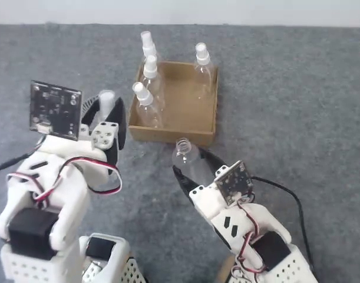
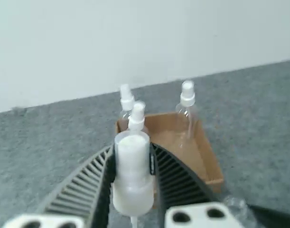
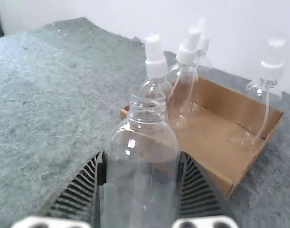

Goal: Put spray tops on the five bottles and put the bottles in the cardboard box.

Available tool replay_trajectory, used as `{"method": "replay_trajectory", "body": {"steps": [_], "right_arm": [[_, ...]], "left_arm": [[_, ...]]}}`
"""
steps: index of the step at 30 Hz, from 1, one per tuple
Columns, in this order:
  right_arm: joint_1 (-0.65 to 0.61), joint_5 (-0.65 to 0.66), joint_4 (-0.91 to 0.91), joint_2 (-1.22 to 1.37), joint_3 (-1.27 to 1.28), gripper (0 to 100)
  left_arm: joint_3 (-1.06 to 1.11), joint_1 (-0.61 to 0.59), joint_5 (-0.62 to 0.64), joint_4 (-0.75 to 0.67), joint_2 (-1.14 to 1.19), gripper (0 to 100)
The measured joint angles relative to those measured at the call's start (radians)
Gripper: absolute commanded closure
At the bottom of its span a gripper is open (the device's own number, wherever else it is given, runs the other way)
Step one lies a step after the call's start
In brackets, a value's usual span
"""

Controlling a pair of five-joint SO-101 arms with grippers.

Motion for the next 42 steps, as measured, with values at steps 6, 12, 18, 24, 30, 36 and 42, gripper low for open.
{"method": "replay_trajectory", "body": {"steps": [6,12,18,24,30,36,42], "right_arm": [[-0.049,0.052,-0.009,0.0,0.026,97.9],[-0.092,0.058,-0.009,0.0,0.026,97.9],[-0.126,0.084,-0.011,-0.002,0.038,97.9],[-0.17,0.149,-0.11,0.002,0.126,97.9],[-0.175,0.203,-0.199,0.0,0.129,97.9],[-0.173,0.207,-0.207,0.0,0.129,97.9],[-0.173,0.207,-0.207,0.0,0.129,97.9]], "left_arm": [[0.0,0.029,0.071,-0.029,-0.026,99],[0.003,0.031,0.089,-0.043,-0.166,99],[0.161,0.029,0.092,-0.173,-0.287,99],[0.342,0.029,0.153,-0.298,-0.416,99],[0.377,0.029,0.199,-0.334,-0.511,99],[0.377,0.044,0.209,-0.334,-0.532,99],[0.405,0.133,0.218,-0.35,-0.532,99]]}}
